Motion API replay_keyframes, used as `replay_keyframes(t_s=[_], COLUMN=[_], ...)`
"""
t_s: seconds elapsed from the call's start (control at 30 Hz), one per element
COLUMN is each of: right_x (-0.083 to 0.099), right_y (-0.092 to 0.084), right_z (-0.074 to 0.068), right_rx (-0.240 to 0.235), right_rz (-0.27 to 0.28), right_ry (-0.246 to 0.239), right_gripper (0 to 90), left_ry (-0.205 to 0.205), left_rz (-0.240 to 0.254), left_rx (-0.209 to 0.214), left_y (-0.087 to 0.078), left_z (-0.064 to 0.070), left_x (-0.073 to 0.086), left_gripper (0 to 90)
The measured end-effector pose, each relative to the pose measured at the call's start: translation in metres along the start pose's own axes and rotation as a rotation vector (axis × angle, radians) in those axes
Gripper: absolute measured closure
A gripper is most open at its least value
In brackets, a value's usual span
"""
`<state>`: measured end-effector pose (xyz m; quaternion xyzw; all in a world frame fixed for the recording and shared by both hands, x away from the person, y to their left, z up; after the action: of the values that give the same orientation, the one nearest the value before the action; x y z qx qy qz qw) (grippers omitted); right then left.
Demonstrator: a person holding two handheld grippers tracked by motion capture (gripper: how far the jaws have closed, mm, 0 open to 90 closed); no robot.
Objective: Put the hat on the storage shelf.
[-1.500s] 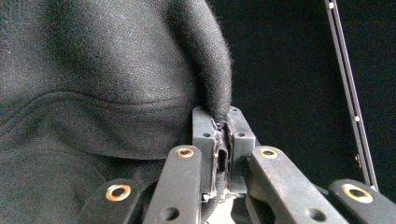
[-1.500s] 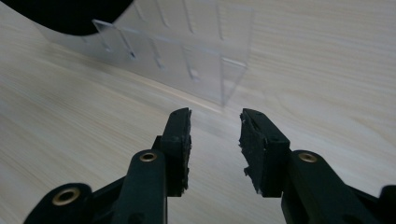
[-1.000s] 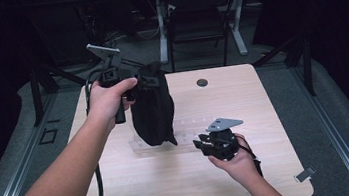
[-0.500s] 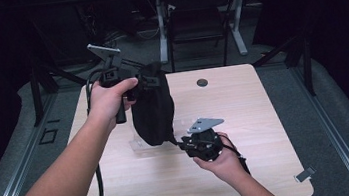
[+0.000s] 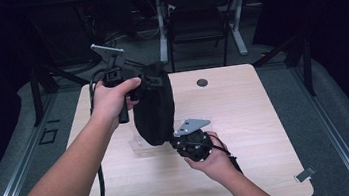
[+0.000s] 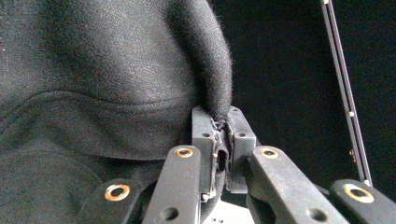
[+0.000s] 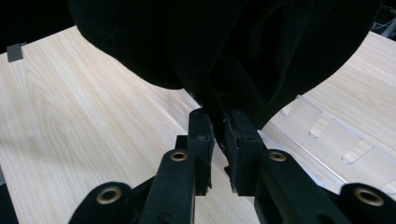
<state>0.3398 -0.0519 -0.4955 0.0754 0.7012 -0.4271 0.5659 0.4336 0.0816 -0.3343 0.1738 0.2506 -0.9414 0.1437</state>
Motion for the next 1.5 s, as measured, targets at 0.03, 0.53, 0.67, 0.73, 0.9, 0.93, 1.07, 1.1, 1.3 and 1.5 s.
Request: replay_keyframes(t_s=[0.03,0.53,0.67,0.73,0.9,0.93,1.07,1.1,1.3,1.5], right_x=[0.000,0.001,0.002,0.003,0.006,0.008,0.016,0.018,0.028,0.030], right_y=[0.000,0.001,0.001,0.000,0.000,-0.001,0.000,0.001,0.002,0.000], right_z=[0.000,-0.001,-0.002,-0.001,0.002,0.003,0.008,0.008,0.015,0.017], right_rx=[0.001,-0.003,0.003,0.006,0.011,0.011,0.024,0.023,0.009,0.019], right_rz=[-0.001,-0.007,0.000,0.001,0.006,-0.002,-0.020,-0.017,-0.017,-0.017], right_ry=[0.001,-0.031,-0.037,-0.033,-0.019,-0.018,-0.004,0.013,0.071,0.081], right_gripper=[81.3,83.5,83.7,83.8,84.1,84.2,84.8,85.0,85.3,84.8], left_ry=[-0.002,-0.006,-0.010,0.013,0.028,0.033,0.047,0.048,0.065,0.113], left_rz=[-0.001,-0.008,0.004,0.028,0.078,0.093,0.114,0.118,0.119,0.109], left_rx=[0.002,0.042,0.093,0.096,0.070,0.055,0.002,-0.014,-0.067,-0.146], left_y=[0.000,0.002,-0.001,-0.005,-0.020,-0.024,-0.035,-0.038,-0.048,-0.056], left_z=[0.000,0.001,0.005,0.006,-0.001,-0.006,-0.021,-0.026,-0.049,-0.064], left_x=[0.000,0.001,0.002,0.001,-0.003,-0.005,-0.005,-0.004,0.003,0.011], left_gripper=[85.2,79.6,68.9,64.0,58.6,57.6,56.2,56.2,55.5,54.3])
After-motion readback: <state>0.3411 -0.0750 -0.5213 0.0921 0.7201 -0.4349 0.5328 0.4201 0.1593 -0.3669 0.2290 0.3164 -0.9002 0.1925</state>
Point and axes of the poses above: each handheld gripper's, and its own axes: y roughly forward along the jaws, x roughly out of its underside, z roughly to its right, the point moved 5 cm from there along y, roughly forward along the jaws, and after that the axes turned 7 degrees about z, right-handed, at the moved point
